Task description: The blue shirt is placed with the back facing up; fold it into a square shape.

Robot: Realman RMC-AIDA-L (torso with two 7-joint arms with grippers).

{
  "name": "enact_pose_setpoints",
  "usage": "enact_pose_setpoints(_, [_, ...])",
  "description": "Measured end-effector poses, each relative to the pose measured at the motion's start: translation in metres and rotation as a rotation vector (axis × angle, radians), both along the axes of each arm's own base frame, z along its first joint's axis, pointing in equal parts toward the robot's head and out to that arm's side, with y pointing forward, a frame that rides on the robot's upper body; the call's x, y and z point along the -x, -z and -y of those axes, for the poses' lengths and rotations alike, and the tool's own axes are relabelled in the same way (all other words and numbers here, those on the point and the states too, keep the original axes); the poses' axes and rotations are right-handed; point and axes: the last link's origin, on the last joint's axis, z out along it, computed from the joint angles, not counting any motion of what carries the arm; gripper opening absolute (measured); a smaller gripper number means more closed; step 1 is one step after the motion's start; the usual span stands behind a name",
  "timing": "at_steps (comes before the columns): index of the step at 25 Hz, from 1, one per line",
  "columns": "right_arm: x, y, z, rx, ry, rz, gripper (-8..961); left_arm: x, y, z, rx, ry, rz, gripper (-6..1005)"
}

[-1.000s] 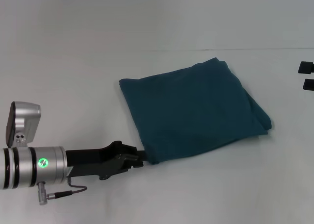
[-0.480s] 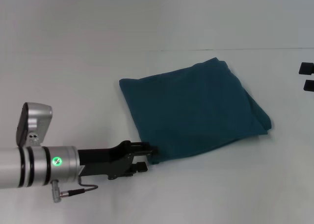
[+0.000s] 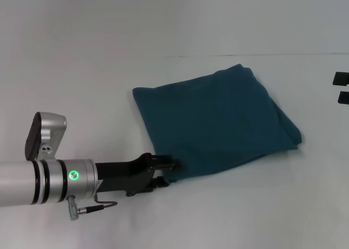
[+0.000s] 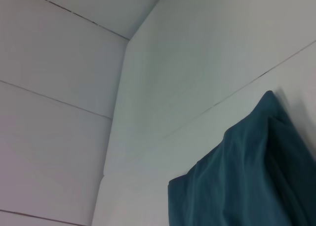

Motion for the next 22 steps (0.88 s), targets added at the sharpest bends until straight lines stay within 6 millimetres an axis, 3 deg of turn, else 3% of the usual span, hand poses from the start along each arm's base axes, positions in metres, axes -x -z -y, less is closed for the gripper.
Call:
enact_pose_setpoints(3, [-0.0002, 0.0, 0.0002, 0.0, 0.001, 0.0, 701, 0.0003, -0.0001, 0.0008, 0.0, -0.002, 0.004, 716])
enact_pose_setpoints(14, [-0.0004, 0.0001, 0.0003, 0.0, 0.002, -0.001, 701, -0.0005, 0.0001, 0.0028, 0.01, 0.002, 0.014, 257])
enact_pose_setpoints(22, [-0.001, 0.0006, 0.0008, 0.001, 0.004, -0.003, 701, 0.0012, 0.0003, 0.0054, 0.011, -0.005, 0.02, 42])
